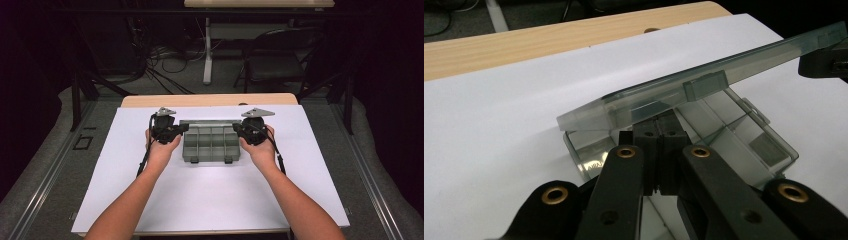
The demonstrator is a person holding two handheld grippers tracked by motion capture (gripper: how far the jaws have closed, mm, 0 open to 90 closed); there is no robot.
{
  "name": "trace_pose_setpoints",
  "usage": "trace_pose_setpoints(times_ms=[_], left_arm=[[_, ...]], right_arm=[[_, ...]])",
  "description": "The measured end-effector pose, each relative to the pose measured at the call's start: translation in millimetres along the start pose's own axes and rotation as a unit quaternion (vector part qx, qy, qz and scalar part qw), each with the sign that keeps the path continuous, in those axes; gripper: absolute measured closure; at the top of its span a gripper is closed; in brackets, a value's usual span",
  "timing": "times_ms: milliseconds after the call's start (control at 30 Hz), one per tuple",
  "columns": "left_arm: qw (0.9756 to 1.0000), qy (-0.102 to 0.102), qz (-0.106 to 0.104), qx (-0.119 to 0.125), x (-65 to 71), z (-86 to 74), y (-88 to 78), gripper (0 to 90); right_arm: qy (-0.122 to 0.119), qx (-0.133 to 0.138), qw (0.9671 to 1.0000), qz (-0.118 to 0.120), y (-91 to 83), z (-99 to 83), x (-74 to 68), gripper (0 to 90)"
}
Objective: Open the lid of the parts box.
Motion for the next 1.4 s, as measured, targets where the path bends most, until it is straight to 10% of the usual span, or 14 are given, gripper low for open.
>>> trace_pose_setpoints(times_ms=[933,1400], left_arm=[[0.9992,-0.024,0.032,-0.001,-8.9,16.2,12.0,90.0],[0.9992,-0.019,0.034,0.001,-9.0,16.8,10.8,90.0]], right_arm=[[0.026,0.018,0.9994,-0.013,8.2,21.8,12.7,88.5],[-0.004,0.046,0.9989,-0.007,-3.5,-2.1,4.5,73.7]])
Point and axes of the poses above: each handheld gripper's, and its own axes: y roughly forward along the jaws, z roughly out of its top, x roughly to its right, the point moved 1 cm from there along y, roughly forward along the jaws, and after that the axes turned 10 degrees about z, right-handed, at the moved point
